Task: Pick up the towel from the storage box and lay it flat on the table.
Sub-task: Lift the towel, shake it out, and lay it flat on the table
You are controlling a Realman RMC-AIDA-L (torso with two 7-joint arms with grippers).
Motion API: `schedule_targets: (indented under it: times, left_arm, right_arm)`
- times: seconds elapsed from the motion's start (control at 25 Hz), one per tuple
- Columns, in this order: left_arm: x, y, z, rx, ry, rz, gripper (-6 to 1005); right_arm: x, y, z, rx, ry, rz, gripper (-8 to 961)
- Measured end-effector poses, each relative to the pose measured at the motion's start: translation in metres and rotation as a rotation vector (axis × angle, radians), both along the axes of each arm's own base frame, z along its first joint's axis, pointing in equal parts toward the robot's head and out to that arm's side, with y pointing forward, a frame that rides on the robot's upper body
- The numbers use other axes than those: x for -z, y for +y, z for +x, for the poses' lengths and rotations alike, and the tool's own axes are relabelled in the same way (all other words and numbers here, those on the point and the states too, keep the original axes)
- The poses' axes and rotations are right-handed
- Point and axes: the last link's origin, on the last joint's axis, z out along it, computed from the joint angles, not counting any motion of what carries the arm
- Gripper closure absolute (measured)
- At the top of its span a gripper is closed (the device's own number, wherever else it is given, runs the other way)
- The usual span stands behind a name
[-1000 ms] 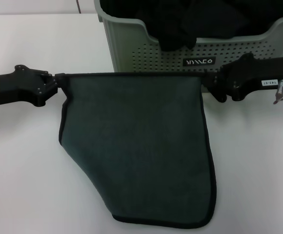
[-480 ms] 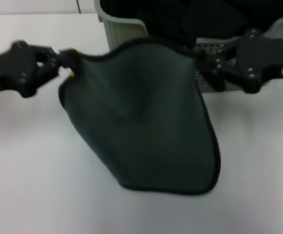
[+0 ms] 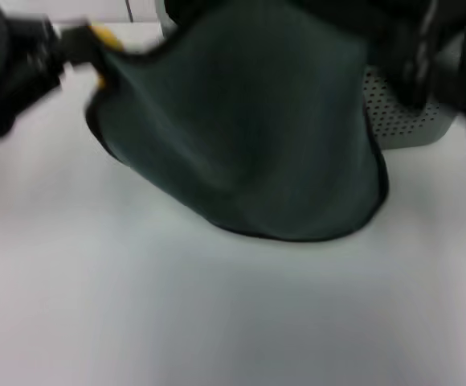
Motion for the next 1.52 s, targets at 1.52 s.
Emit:
schedule_targets:
  times: [1.52]
  left_arm:
    - [0.077, 0.011, -0.079, -0.449, 0.46, -0.128, 972]
  right_arm:
    - [0.085, 0.038, 0.087, 0.384, -0.185, -0.161, 879]
